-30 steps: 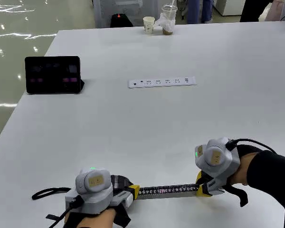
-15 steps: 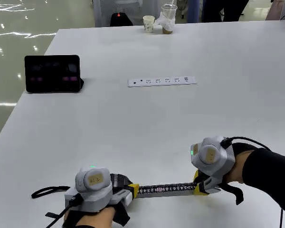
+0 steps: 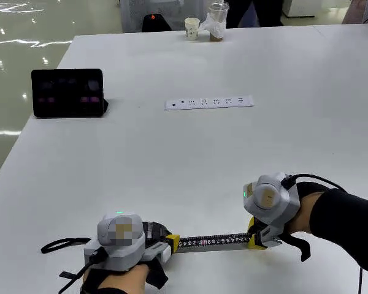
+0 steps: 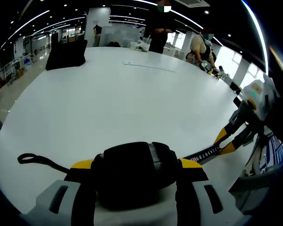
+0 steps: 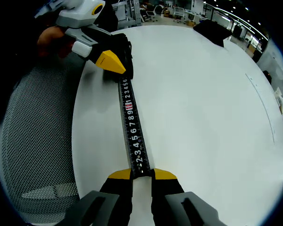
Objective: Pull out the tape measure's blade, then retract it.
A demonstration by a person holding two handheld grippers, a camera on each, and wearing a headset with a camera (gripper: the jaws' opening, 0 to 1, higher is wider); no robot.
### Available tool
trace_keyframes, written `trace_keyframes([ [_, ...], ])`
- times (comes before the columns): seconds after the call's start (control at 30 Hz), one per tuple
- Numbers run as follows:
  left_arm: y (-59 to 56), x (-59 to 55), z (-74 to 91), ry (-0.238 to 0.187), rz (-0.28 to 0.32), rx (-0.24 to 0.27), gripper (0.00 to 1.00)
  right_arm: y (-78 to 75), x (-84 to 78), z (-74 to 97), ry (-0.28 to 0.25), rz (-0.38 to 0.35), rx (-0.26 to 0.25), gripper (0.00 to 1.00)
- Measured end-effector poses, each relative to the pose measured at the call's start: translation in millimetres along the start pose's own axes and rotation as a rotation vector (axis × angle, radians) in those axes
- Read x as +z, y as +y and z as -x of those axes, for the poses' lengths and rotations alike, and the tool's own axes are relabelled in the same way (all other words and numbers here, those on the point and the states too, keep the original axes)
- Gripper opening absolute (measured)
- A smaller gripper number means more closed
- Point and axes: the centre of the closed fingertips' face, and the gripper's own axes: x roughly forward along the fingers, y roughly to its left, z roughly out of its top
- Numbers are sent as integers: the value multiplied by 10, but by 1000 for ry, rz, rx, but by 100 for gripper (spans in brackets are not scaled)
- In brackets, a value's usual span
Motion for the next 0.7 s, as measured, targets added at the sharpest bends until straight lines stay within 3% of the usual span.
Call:
trace_keyframes([
  [0.7,-2,-7,0,1,-2,-2,63,12,63,-22,6,-12,3,11],
])
